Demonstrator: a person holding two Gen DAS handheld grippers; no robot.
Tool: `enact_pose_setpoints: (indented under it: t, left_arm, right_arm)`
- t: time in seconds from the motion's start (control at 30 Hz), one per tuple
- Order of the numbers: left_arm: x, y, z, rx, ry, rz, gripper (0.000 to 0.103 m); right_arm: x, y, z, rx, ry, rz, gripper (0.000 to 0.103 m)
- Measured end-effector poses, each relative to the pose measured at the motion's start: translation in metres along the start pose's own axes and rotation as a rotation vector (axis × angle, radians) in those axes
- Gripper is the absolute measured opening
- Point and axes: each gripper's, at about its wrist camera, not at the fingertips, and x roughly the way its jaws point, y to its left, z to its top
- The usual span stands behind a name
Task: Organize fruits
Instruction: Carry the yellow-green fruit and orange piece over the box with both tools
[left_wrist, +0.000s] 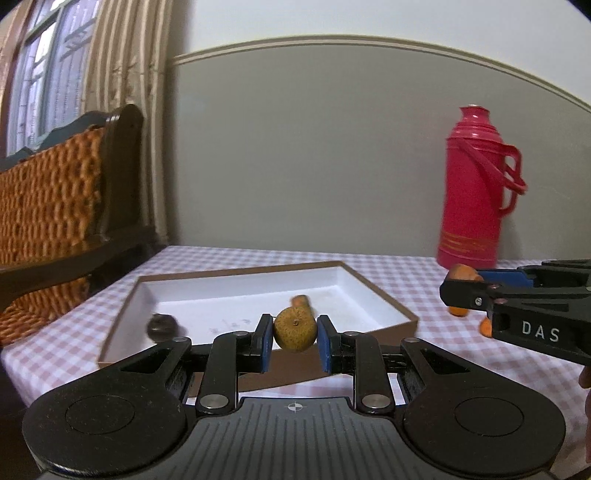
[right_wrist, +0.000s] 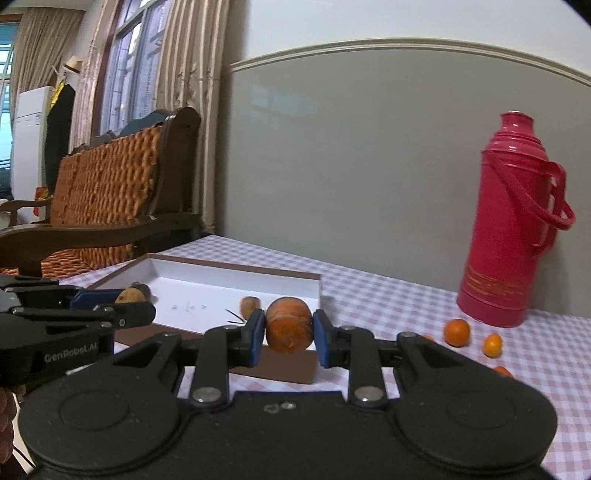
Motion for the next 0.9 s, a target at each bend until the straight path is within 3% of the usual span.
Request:
enact_pose_setpoints:
  t: [0.57,0.9]
  left_arm:
    - [0.01,0.063,0.005,-0.046,-0.017,0.136,0.026]
    - [0.032,0.077,0.017,-0.067,-0.036,0.169,0.026]
  right_arm:
    - [0.025,0.048,0.023,-0.022,-0.034,0.08,0.02]
    - [0.056,0.049,0.033,-0.039,-0.044,0.049,0.02]
